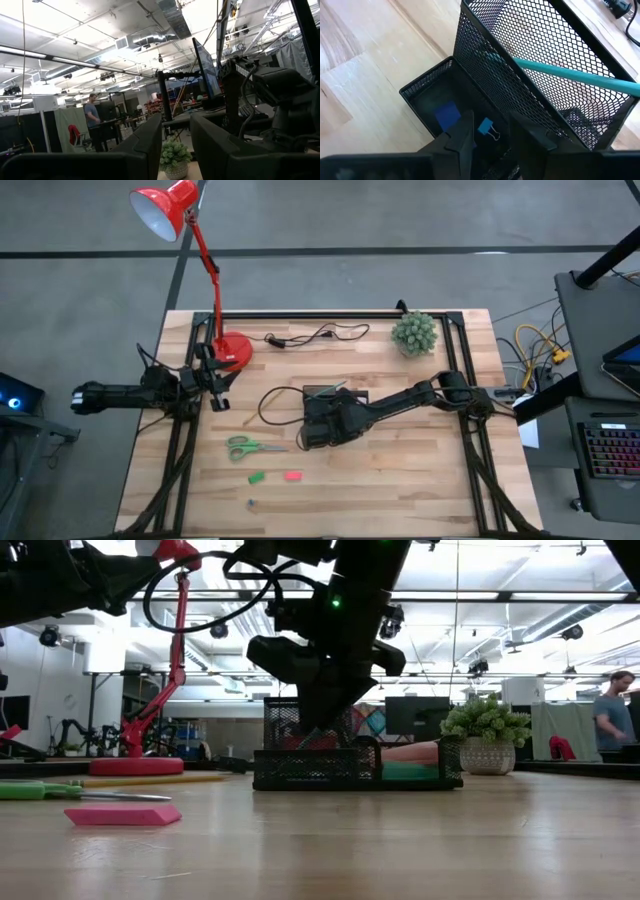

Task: Pick and place office supplies into organizer
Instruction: Put the yellow pencil into the black desk organizer

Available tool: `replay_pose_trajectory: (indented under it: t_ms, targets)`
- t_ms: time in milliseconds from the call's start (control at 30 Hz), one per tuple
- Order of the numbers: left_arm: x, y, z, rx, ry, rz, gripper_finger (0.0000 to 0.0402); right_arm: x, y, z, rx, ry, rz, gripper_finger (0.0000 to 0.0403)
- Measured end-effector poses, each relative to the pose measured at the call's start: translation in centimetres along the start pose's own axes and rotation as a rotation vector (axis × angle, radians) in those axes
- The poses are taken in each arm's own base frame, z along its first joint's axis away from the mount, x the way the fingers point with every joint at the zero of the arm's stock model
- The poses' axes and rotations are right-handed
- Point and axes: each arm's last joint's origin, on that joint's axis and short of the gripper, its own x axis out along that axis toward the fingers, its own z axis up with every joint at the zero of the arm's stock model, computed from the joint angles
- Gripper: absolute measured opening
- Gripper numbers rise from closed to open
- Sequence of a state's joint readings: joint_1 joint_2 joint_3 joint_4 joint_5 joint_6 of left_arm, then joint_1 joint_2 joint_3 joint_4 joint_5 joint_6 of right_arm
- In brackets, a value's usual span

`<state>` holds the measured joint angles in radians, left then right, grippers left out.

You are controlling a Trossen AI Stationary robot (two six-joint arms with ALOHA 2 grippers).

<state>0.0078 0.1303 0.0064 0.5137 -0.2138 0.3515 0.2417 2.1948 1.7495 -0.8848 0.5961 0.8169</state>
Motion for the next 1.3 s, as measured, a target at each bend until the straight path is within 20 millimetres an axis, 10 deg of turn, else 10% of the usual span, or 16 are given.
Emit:
replay_pose_trajectory:
  t_ms: [267,667,1300]
  targets:
    - [0.0,0.0,0.0,0.000,0.002,-0.001,0.0089,-2.0,1.1,0.6,0.002,-0.075,0.026,0.0097]
    - [0.0,0.0,0.0,-0.003,0.000,0.000,0.0089,-11.3,4.6,0.5,-0.342,-0.354,0.029,0.0067]
    - [0.1,-0.1,-0.1,-0.056,0.010,-0.003,0.0089,-20.9,7.7,-9.6,-0.669,-0.172,0.397,0.0009]
